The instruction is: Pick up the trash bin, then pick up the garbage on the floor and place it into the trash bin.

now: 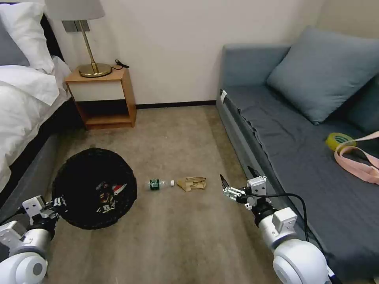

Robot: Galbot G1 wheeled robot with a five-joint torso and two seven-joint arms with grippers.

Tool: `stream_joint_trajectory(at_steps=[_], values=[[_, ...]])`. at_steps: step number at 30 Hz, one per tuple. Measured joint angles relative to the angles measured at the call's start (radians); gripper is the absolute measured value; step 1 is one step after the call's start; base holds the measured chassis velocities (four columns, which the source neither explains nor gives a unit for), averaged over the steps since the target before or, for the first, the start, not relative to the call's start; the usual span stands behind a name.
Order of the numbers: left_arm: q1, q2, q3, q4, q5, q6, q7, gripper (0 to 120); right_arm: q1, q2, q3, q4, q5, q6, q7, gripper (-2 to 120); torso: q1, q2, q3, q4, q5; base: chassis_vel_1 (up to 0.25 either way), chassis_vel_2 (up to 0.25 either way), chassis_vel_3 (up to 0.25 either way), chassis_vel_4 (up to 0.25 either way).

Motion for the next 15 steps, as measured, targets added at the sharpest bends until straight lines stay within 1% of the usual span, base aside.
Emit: stream_joint_trajectory(at_steps=[3, 7, 10, 15], values=[[0.001, -0.001, -0.003, 0.000, 0.000, -0.001, 0.001, 1, 0.001, -0.002, 0.000, -0.001, -0.002, 0.002, -0.002, 100, 0.000, 0.000, 0.000, -0.0001, 0.0001, -0.180, 0.172, 0.181, -0.183], [0.001, -0.001, -0.005, -0.001, -0.002, -0.001, 0.002, 1, 0.005, -0.005, -0.001, -0.003, -0.002, 0.005, -0.005, 100, 0.000, 0.000, 0.000, -0.0003, 0.0003, -0.133, 0.148, 0.148, -0.149], [0.000, 0.000, -0.009, -0.001, -0.003, -0.001, 0.002, 1, 0.007, -0.009, -0.003, -0.004, -0.002, 0.007, -0.008, 100, 0.000, 0.000, 0.000, 0.0001, 0.0002, -0.120, 0.114, 0.108, -0.104], [0.000, 0.003, -0.015, -0.001, -0.007, -0.001, 0.003, 1, 0.012, -0.015, -0.008, -0.008, 0.001, 0.009, -0.011, 100, 0.000, 0.000, 0.000, -0.0002, 0.0001, -0.104, 0.080, 0.074, -0.087]])
